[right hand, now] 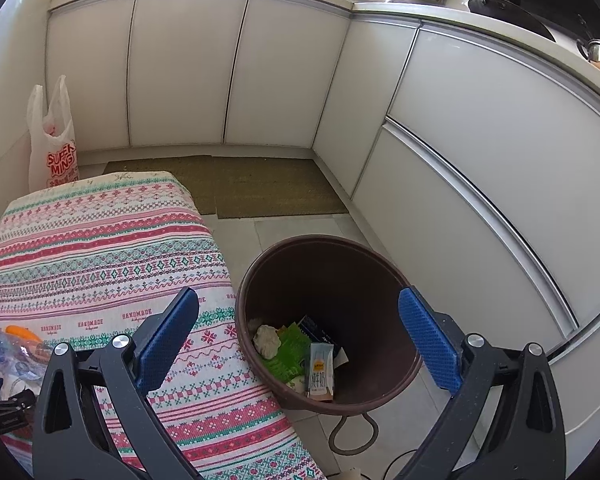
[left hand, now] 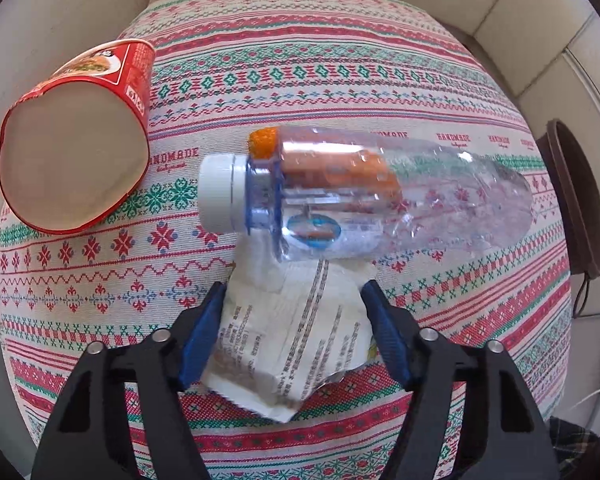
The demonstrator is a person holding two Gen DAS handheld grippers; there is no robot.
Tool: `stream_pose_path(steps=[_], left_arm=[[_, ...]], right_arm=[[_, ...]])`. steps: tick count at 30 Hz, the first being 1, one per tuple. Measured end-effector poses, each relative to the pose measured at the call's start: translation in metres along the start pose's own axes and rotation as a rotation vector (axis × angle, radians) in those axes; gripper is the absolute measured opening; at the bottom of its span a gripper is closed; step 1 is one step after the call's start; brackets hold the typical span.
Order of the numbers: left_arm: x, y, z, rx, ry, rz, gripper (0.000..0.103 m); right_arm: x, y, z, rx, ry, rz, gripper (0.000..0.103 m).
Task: Collect trash
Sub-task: 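Move the open left tool over the receipt and grasp it, then grasp the plastic water bottle with the right tool while the left tool holds the receipt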
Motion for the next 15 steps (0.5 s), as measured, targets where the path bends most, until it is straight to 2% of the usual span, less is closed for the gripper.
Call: stream_pose_path(steps=[3, 5, 11, 15], left_arm=[[0.004, -0.002, -0.002, 0.000, 0.017, -0.013, 0.053], [0.008, -0.004, -0.004, -0.002, 0.026, -0.026, 0.037], [0.007, -0.020, -0.019, -0.008, 0.042, -0.045, 0.026], [0.004, -0.051, -0.029, 0.008, 0.057, -0.086, 0.026]], right_arm=[[-0.002, 0.000, -0.001, -0.002, -0.007, 0.004, 0.096], [-0.004, 0.000, -0.001, -0.003, -0.013, 0.006, 0.096], [-0.016, -0.001, -0.002, 0.001, -0.035, 0.037, 0.096], [-0.043, -0.009, -0.001, 0.030, -0.092, 0.155, 0.096]])
Point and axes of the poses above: each gripper's, at about its wrist camera, not at the fingertips, and y roughly the way its jaws point, x to its right, z to its top, the point moved 4 cm from there along y, roughly the way its jaws point, and after that the axes turned 10 degrees about x, right-handed, at the moved point
